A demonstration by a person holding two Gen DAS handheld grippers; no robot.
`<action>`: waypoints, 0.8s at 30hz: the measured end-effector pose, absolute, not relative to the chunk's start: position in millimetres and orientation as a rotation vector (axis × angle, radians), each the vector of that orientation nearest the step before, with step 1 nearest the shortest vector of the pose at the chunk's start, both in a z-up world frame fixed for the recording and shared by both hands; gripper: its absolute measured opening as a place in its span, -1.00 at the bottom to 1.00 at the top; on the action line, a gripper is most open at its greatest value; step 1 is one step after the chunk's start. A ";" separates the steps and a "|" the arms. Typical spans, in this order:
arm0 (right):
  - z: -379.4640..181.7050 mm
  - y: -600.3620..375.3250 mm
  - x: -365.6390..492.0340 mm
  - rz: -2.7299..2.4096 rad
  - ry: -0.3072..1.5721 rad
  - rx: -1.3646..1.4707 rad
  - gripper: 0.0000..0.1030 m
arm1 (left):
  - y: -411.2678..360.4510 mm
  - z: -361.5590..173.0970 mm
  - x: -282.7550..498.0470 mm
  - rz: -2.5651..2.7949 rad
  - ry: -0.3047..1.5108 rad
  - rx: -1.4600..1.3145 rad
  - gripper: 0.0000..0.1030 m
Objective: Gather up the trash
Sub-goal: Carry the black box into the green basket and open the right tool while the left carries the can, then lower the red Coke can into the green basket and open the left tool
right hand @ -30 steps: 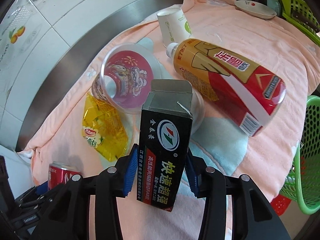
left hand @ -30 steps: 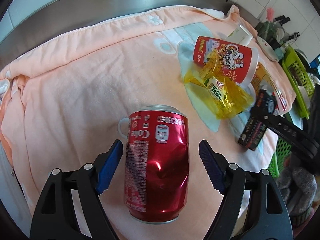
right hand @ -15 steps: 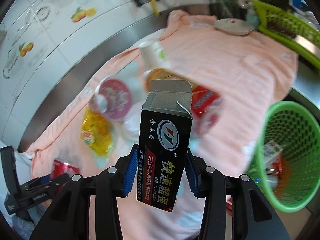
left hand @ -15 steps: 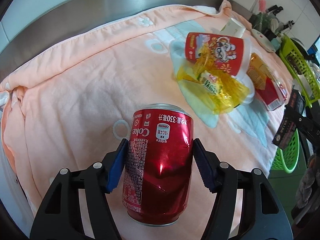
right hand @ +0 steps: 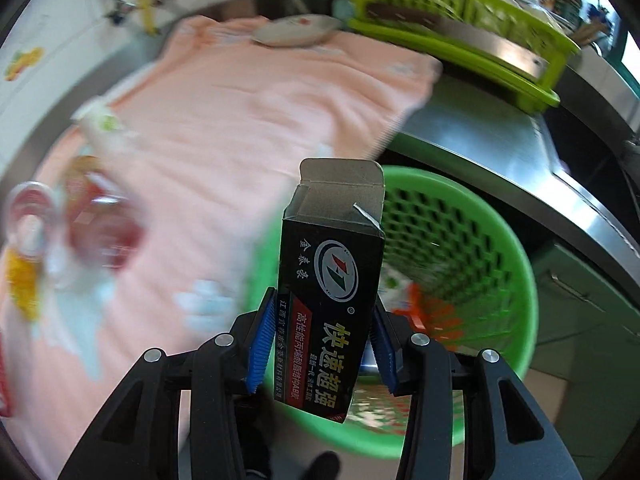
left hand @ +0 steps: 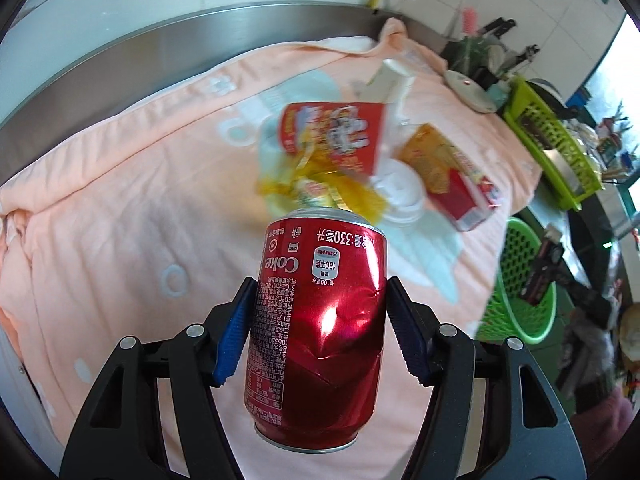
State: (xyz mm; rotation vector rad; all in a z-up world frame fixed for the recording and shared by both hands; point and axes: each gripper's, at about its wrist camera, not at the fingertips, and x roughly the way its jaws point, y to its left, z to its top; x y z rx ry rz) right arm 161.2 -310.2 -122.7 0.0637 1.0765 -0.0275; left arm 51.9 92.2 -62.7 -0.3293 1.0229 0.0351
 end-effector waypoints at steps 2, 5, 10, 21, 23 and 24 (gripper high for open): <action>-132.8 -326.2 164.4 -0.047 1.100 0.056 -0.17 | 80.3 -58.8 54.3 0.017 1.017 -0.322 0.24; -148.7 -347.3 167.5 -0.080 1.134 0.026 -0.17 | 59.0 -54.5 58.7 -0.018 1.013 -0.318 0.24; -174.6 -373.0 174.5 -0.110 1.186 0.001 -0.17 | 15.0 -45.9 70.6 -0.079 0.999 -0.284 0.24; -181.1 -395.4 174.6 -0.080 1.183 -0.023 -0.02 | -74.9 -39.1 103.5 -0.198 0.987 -0.230 0.24; -174.8 -398.4 170.4 -0.067 1.167 -0.015 0.00 | -87.9 -38.9 110.7 -0.223 0.989 -0.235 0.24; -171.2 -398.8 168.8 -0.063 1.159 -0.009 0.00 | -97.8 -39.3 115.4 -0.241 0.988 -0.234 0.24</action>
